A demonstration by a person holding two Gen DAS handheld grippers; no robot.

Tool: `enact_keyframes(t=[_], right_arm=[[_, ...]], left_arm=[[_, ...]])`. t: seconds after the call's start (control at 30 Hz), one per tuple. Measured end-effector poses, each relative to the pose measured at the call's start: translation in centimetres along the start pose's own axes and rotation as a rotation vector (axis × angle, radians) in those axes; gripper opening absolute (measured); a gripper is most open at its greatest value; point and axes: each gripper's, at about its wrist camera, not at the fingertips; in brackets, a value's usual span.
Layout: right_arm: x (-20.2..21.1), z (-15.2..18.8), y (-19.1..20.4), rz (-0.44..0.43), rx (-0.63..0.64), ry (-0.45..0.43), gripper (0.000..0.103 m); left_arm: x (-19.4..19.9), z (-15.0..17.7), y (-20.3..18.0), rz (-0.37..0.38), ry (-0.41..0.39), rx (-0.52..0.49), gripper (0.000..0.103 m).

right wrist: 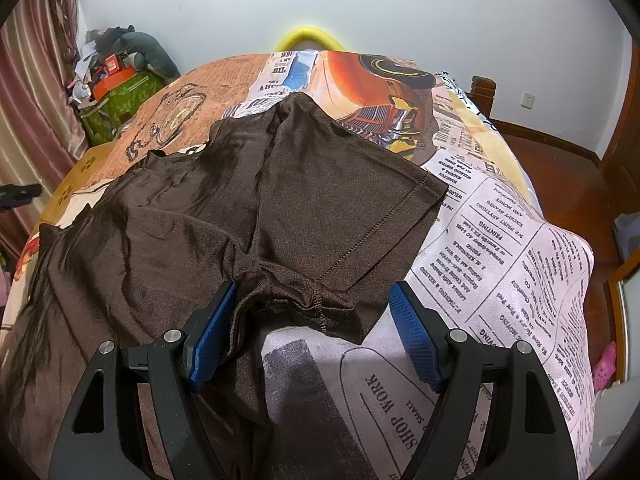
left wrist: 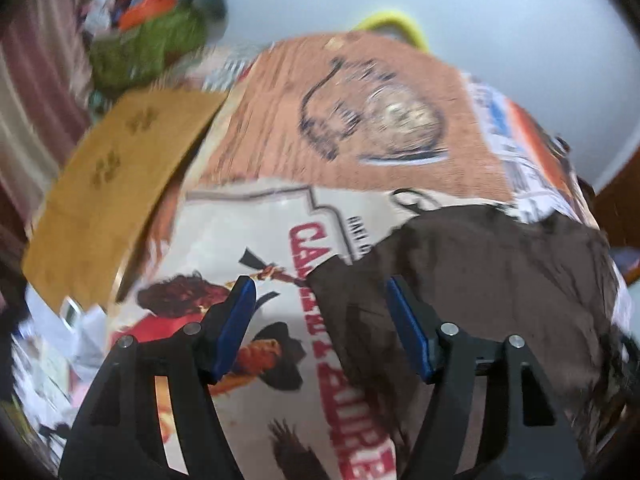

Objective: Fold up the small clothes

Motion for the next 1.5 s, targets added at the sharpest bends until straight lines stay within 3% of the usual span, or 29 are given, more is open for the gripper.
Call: enact_keyframes(t=[0.23,0.3,0.4,0.43,0.47,0.5,0.7,0.8,0.97,1.17,1.37,1.5], right_arm=[[-0.1,0.0,0.1,0.002,0.001,0.002,0.075],[-0.1,0.1,0.1,0.001,0.000,0.001,0.074],[0.0,-0.1,0.2,0.003,0.006,0.007,0.074],[0.1,-0.2,0.3,0.004,0.008,0.012,0.074],[0.2,-0.3,0.3,0.003,0.011,0.016,0.074],[0.5,-0.5,0.3,0.000,0.012,0.015,0.074],[2.9,-1.0,-0.2,0.015,0.011,-0.039,0.074],[3.9,-1.3,-0.7,0.026,0.008,-0.064,0.074],[4.3,-1.2,-1.6,0.043,-0.019,-0.077,0.074],[4.4,-0.1,-2.1,0.021,-0.051,-0.066,0.074],[4.7,-0.3,-2.4,0.038,-0.012,-0.065,0.074],[4.3,-1.1,-3.3,0.030,-0.026,-0.071,0.074]], left_arm=[[-6.9,-0.5,1.1,0.052,0.170,0.082,0.067],[-8.3,0.1,0.7,0.041,0.204,0.077,0.060],[-9.1,0.7,0.1,0.032,0.185,0.038,0.039],[-9.1,0.8,-0.1,0.028,0.179,0.027,0.019],[-9.1,0.9,-0.2,0.038,0.183,0.024,0.010],[-9.0,0.9,-0.4,0.048,0.181,0.024,0.009],[-5.7,0.2,-2.1,0.025,0.091,-0.047,0.006],[-1.9,-0.5,-4.1,0.055,0.005,-0.075,0.006],[1.7,-1.2,-8.8,0.120,-0.046,-0.111,0.006],[1.2,1.1,-15.3,0.171,0.023,-0.218,0.006],[-3.4,4.4,-18.4,0.165,0.192,-0.262,0.006],[-3.7,5.6,-19.0,0.128,0.172,-0.326,0.011]])
Point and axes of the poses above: each gripper's, at about its wrist camera, not at the fingertips, and x roughly against the way its jaws point, y to its left, z to its underside, and after that the axes turned 9 degrees about x, right-handed
